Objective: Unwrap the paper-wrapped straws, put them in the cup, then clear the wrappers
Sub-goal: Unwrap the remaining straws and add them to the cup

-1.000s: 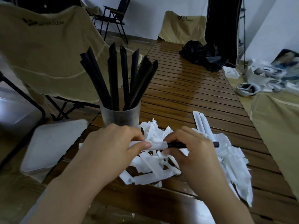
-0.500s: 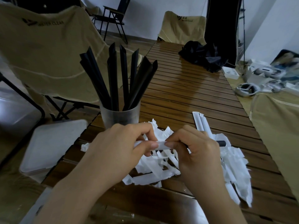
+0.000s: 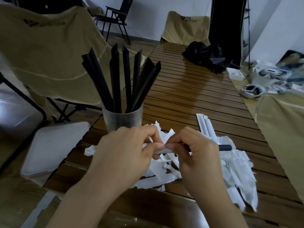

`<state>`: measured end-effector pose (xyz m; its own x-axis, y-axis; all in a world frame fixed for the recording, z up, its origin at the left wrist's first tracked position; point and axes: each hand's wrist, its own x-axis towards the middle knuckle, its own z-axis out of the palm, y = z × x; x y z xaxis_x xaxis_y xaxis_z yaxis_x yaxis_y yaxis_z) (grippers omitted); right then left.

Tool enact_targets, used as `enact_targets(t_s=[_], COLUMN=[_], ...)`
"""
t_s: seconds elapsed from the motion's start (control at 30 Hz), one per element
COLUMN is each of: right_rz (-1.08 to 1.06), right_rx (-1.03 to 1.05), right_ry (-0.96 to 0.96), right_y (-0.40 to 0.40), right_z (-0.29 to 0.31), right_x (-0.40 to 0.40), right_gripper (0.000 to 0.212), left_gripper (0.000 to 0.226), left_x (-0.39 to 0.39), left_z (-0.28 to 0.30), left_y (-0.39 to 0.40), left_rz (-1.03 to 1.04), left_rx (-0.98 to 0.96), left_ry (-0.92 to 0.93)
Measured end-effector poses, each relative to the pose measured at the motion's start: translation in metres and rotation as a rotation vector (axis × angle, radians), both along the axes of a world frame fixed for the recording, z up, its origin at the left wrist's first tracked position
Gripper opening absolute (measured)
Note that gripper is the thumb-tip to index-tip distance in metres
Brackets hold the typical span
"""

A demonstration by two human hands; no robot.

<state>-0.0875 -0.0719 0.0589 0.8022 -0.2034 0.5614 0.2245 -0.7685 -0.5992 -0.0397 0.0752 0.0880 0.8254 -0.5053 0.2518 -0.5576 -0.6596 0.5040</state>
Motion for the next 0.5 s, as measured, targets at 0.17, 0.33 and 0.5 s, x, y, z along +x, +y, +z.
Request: enact_targets(t_s=[0.17,0.33,0.5], right_rz=[-0.091,-0.134,-0.097], right_rx=[0.169,0.345,0.352], right_ry=[-0.009,0.058,0.167], right_y=[0.004,0.004,-0.011], right_z=[0.000,-0.001,0.004], right_x=[-0.003,-0.004,-0.006], right_gripper=[0.026,0.033,0.032], left_gripper=[0.011,0.026,0.024], left_x=[-0.006,-0.004,-0.001], left_z=[0.006,0.008,-0.004], left_y=[-0.009,-0.016,-0.017], left_rz=[-0.064,-0.150,-0.217], left_rx=[0.141,0.115,0.003], left_ry=[-0.267,-0.339,-0.183])
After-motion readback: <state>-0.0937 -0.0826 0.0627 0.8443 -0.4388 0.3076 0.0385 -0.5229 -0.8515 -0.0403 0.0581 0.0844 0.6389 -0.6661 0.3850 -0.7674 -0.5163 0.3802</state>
